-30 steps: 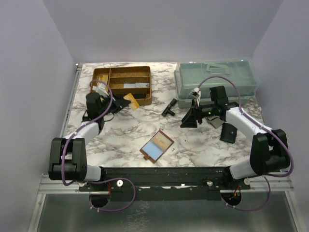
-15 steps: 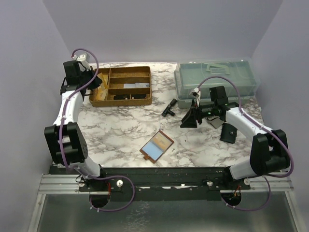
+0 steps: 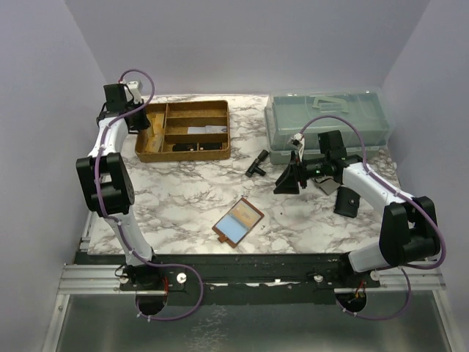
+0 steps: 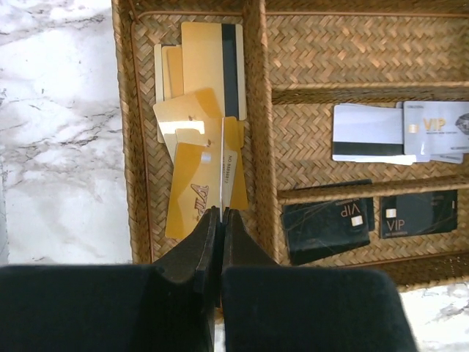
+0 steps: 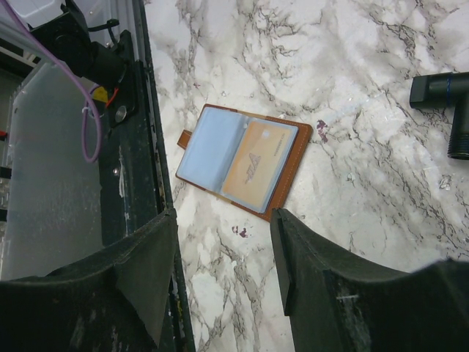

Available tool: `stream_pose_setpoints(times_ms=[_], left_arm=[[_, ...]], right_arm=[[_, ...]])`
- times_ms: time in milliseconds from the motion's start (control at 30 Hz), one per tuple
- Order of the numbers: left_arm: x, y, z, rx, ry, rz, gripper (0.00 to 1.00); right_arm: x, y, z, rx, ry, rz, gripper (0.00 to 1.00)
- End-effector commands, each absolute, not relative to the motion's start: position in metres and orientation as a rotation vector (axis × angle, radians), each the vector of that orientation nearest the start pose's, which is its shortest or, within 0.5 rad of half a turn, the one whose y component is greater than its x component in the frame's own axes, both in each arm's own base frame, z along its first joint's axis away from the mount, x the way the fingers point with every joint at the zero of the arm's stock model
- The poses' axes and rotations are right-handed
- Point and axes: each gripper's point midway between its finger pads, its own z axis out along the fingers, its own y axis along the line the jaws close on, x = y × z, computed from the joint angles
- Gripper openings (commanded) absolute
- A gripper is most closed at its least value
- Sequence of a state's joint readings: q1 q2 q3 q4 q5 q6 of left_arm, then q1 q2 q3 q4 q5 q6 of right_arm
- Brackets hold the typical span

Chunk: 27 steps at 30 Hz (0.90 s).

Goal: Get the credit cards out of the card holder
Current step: Place the credit card in the storage box.

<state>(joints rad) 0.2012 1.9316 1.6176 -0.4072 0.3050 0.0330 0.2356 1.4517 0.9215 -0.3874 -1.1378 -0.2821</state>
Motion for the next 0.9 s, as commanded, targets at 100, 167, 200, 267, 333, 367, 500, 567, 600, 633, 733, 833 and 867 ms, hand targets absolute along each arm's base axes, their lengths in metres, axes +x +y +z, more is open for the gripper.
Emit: stream_pose_setpoints(times_ms=[100,167,200,267,333,367,500,567,600,633,733,833,867], left_arm=[[0.529,0.061,0.125,-0.042,2.332,-0.234,0.0],[0.532,0.059,0.121,-0.049,2.337,-0.261,0.0],[0.534,0.058,0.12,-0.055,2.339,-0.27,0.0],[0.536,0.057,0.114,-0.068,2.349,-0.286,0.0],[0.538,0.057,0.11,-0.079,2.359,-0.298,0.0],[0.538,0.056,0.108,-0.084,2.364,-0.304,0.0],[0.542,0.057,0.103,-0.091,2.372,-0.307,0.04],[0.544,0.058,0.101,-0.131,2.377,-0.311,0.11],[0.546,0.06,0.102,-0.145,2.377,-0.3,0.17],[0.547,0.062,0.101,-0.16,2.379,-0.288,0.22],[0.551,0.07,0.107,-0.193,2.366,-0.237,0.37],[0.556,0.078,0.122,-0.216,2.334,-0.182,0.43],[0.557,0.08,0.13,-0.218,2.319,-0.17,0.44]], right_arm=[[0.255,0.219,0.16,-1.023,1.91,1.305,0.61],[0.255,0.219,0.16,-1.022,1.911,1.306,0.61],[0.255,0.219,0.16,-1.023,1.911,1.305,0.61],[0.255,0.219,0.159,-1.023,1.913,1.306,0.6],[0.255,0.218,0.159,-1.023,1.914,1.303,0.61],[0.255,0.218,0.159,-1.024,1.913,1.303,0.61],[0.256,0.218,0.158,-1.025,1.915,1.298,0.6],[0.256,0.218,0.158,-1.024,1.917,1.298,0.61],[0.256,0.218,0.158,-1.024,1.917,1.299,0.6],[0.257,0.218,0.158,-1.025,1.917,1.297,0.61],[0.257,0.218,0.157,-1.025,1.919,1.293,0.61],[0.257,0.218,0.157,-1.024,1.921,1.288,0.61],[0.257,0.218,0.156,-1.024,1.924,1.288,0.61]])
